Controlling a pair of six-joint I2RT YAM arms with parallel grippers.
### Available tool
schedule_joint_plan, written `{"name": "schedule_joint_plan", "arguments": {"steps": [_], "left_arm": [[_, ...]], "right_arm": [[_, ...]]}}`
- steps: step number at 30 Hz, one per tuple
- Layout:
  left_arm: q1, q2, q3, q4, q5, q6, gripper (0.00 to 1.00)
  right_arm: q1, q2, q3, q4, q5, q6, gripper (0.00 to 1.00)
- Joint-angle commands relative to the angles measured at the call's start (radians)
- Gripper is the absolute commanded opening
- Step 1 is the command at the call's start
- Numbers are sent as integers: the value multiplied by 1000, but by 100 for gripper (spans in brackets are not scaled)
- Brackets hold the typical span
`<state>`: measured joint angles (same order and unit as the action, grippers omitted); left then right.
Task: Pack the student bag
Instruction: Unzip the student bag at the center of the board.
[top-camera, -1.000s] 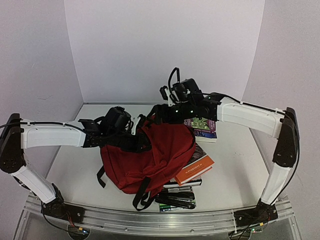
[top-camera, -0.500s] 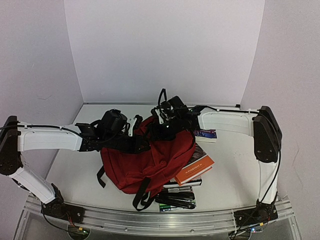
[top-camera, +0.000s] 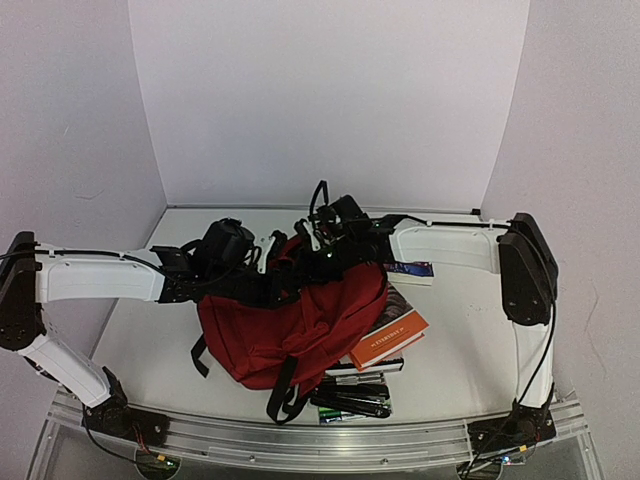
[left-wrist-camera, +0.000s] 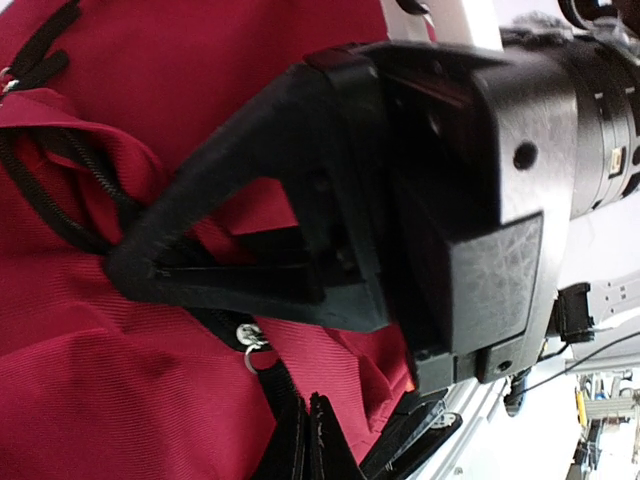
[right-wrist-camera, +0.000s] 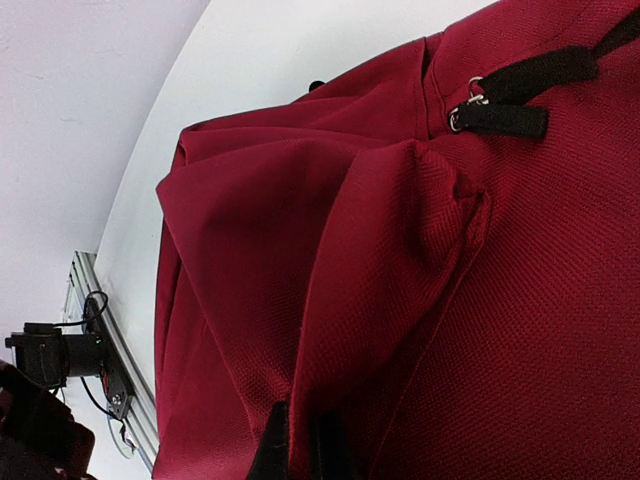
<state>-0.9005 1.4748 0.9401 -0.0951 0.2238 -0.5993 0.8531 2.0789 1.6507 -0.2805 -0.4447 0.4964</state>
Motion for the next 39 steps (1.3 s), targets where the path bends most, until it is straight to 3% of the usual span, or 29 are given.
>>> {"name": "schedule_joint_plan", "arguments": {"steps": [1,12,24,33,37,39], "left_arm": [[-24,2,33,-21,103,57,0],[-90,23,30,-83,157,55,0],[-133,37,4,-94,183,11,0],[-128,-16,39,-100,4,-7,1],[-87,-4,90,-126,-20,-27,20],[-59,-6,100,-128,-7,-35,44]], "right_arm": [[5,-19,58,100,109,69,0],[2,-18,102,139,297,132,0],[-36,-42,69,140,374,123,0],[-37,-76,29,144,355,94,0],[-36,-122,-4,142,344,75,0],[-36,-153,-25,142,341,63,9]]}}
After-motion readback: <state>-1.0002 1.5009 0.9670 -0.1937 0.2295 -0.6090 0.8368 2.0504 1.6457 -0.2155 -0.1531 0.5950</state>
